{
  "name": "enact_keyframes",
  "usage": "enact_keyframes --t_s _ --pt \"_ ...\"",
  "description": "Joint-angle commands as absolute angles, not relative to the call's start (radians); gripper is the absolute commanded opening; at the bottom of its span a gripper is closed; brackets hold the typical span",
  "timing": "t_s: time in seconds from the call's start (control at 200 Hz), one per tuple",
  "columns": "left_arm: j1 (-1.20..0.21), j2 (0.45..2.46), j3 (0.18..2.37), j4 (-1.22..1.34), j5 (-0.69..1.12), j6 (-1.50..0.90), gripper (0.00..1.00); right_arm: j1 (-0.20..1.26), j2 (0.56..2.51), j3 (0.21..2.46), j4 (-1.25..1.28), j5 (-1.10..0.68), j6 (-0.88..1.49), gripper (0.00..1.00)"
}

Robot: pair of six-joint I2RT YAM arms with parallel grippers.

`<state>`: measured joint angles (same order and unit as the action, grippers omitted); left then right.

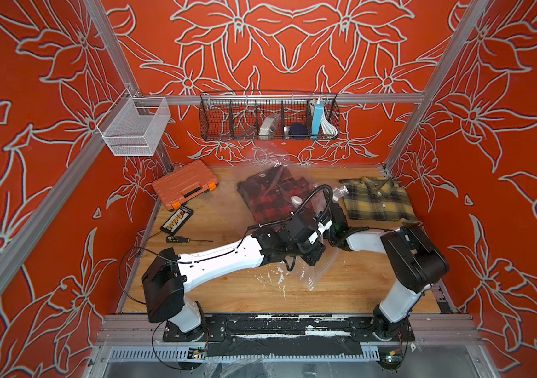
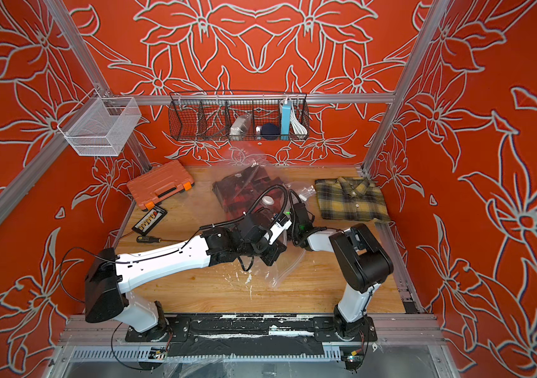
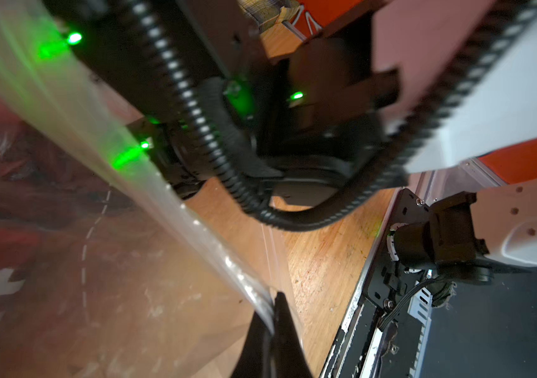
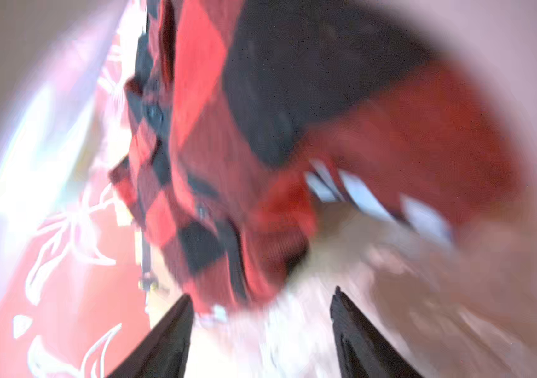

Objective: Place the folded shirt into the vacuum bag
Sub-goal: Place the shirt in the vacuum bag, then adjust the vacuum bag at the center of the board.

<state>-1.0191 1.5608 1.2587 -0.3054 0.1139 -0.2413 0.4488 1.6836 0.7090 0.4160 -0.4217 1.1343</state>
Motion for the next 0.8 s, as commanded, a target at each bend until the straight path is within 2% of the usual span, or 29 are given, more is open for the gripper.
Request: enact_keyframes --t_s 0.0,0.185,0.295,0.5,0.676,0.791 --pt "-1.003 1.534 1.250 -0.319 0.110 -0.257 0.00 0.443 1.592 0.638 0.323 -0.459 1.110 0.72" --pt "-0.975 1.536 1.240 -0.304 0.094 -0.265 0.00 0.446 1.434 0.540 0.239 -0.477 1.098 0.74" --pt "-0.955 1.535 1.228 -0.308 0.074 -0.262 0.00 0.445 1.295 0.521 0.093 -0.436 1.067 0.74" --pt "-0.927 1.531 1.184 -0.290 0.078 -0.280 0.00 0.445 1.065 0.623 -0.415 -0.198 0.877 0.71" --pt "-0.929 1.551 1.157 -0.248 0.132 -0.311 0.00 0.443 0.921 0.724 -0.618 -0.087 0.778 0.66" --pt "-0.957 1.568 1.135 -0.231 0.178 -0.312 0.00 0.440 0.941 0.881 -0.727 -0.005 0.655 0.66"
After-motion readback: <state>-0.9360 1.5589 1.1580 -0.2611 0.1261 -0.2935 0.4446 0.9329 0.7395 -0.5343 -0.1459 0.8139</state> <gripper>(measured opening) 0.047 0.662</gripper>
